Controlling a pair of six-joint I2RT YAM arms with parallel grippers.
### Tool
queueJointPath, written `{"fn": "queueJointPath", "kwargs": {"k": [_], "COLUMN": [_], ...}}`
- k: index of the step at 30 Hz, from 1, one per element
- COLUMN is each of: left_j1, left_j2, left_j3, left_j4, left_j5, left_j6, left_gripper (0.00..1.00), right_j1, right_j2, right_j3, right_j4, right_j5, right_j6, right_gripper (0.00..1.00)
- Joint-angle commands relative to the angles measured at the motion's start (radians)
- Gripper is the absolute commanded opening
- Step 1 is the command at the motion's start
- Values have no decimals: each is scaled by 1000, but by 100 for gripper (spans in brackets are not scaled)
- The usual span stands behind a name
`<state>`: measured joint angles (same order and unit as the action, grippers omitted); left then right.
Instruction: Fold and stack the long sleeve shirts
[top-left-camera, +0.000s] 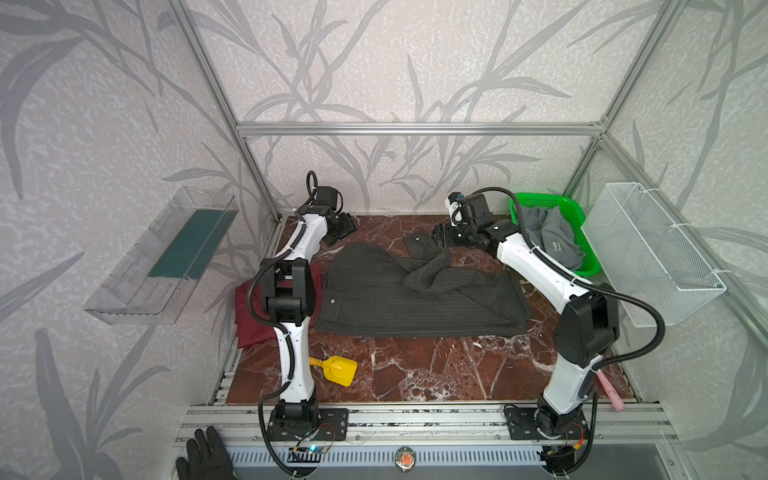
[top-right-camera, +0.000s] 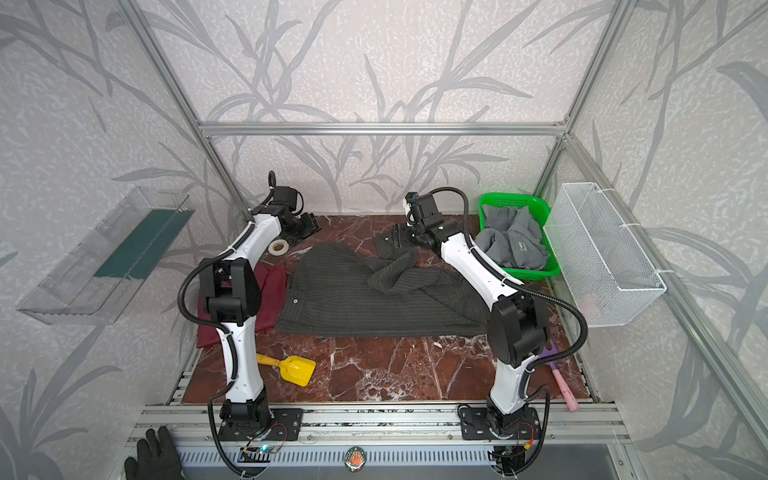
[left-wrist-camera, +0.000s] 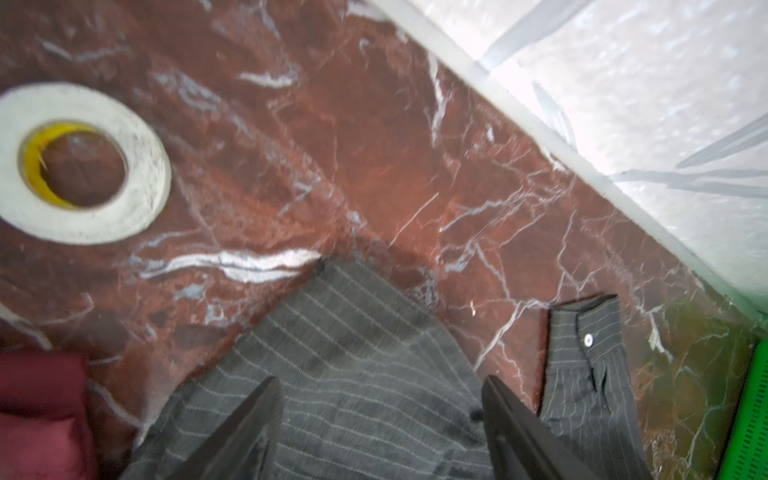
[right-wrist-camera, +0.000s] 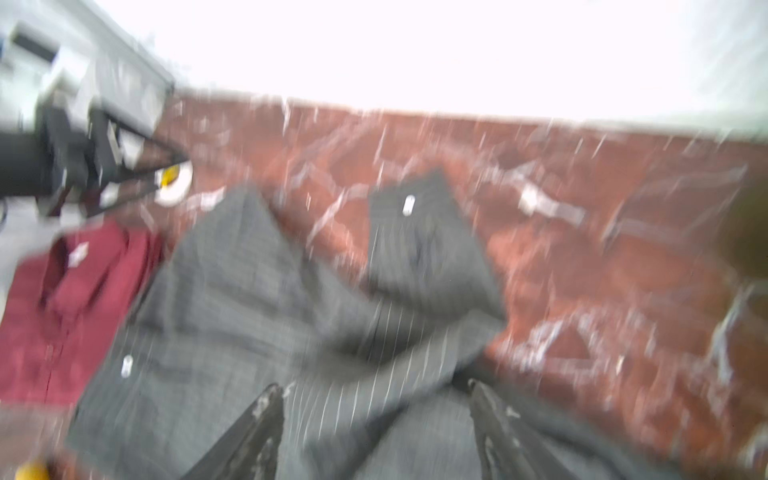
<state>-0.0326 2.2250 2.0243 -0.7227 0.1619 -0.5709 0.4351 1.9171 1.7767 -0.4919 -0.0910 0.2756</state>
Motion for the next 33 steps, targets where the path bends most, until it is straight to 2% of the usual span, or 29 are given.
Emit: {"fn": "queueJointPath", "kwargs": {"k": [1,5,12,13,15,19,25,28,32,33], "left_j1": [3,3,2,2,2,2,2,3,5,3], "left_j2": [71,106,152,155,155,157,162,166,172,172], "left_j3": [59,91,144,146,143,142,142,142,142,142], "left_j4": [-116,-143,-193,-195,-196,-198,-192,-192,-192,-192], "left_j5": [-36,-38,-70,-73,-86,-100,-109,-110,-111,-111], "left_j6": [25,29,59,62,69,78,83,83,85,83], "left_gripper": [75,74,73,73,73,73,73,73,73,73], "right_j1": [-29,-28,-29,-30,-30,-30,-21,-19,-22,-22], "right_j2": [200,387,833,872,904,859,957,954,973,975], "right_j3": [193,416,1057,1109,1121,950,1067,1016,1035,1040], "right_j4": [-119,-180,-474,-490,-474,-345,-418,-395,-394,-393], "right_j5": [-51,-62,-44,-45,-33,-56,-69,-64,-81,-90], "right_j6": [-62,-130,-191,-194,-195,-181,-169,-163,-167,-172], "right_gripper": [71,72,72,72,72,72,69,57,30,26]}}
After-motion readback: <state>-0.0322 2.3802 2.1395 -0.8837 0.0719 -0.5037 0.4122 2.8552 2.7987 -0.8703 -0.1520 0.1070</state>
